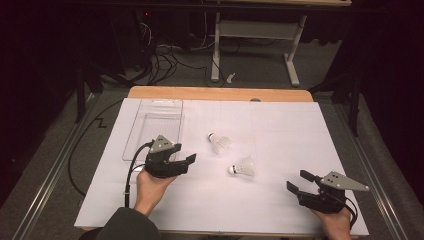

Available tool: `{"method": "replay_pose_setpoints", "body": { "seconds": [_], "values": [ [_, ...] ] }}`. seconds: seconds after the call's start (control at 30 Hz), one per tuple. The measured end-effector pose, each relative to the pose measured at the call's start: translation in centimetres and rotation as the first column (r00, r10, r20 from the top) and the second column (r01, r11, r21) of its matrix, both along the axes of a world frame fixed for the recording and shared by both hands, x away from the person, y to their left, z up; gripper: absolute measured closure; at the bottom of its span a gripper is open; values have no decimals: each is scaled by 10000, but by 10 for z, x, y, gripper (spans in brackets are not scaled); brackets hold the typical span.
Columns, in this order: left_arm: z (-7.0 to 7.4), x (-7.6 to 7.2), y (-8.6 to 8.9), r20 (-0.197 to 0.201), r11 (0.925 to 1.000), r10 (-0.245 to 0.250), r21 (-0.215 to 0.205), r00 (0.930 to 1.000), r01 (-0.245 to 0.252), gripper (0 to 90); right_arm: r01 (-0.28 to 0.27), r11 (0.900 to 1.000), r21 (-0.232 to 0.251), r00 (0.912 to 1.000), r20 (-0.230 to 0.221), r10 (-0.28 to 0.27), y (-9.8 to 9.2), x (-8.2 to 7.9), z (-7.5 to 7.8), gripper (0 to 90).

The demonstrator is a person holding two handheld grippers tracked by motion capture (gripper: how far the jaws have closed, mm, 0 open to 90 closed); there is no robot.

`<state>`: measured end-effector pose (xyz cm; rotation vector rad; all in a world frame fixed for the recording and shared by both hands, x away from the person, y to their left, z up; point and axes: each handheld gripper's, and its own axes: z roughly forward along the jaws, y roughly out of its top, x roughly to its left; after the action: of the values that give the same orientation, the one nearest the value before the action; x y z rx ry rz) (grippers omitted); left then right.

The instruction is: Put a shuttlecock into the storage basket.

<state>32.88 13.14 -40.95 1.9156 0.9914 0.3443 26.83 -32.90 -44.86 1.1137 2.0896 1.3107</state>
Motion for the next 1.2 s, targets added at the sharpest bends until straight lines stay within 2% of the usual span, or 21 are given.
{"method": "replay_pose_setpoints", "body": {
  "seconds": [0.33,1.2],
  "values": [
    [3,4,-5,-91,9999,-117,-107,9999,116,356,30,10000,20,10000,-20,-30,0,-1,0,320],
    [8,17,-17,-316,9993,-365,14,9988,366,363,-19,10000,-40,10000,-25,19,1,0,0,321]
  ]
}}
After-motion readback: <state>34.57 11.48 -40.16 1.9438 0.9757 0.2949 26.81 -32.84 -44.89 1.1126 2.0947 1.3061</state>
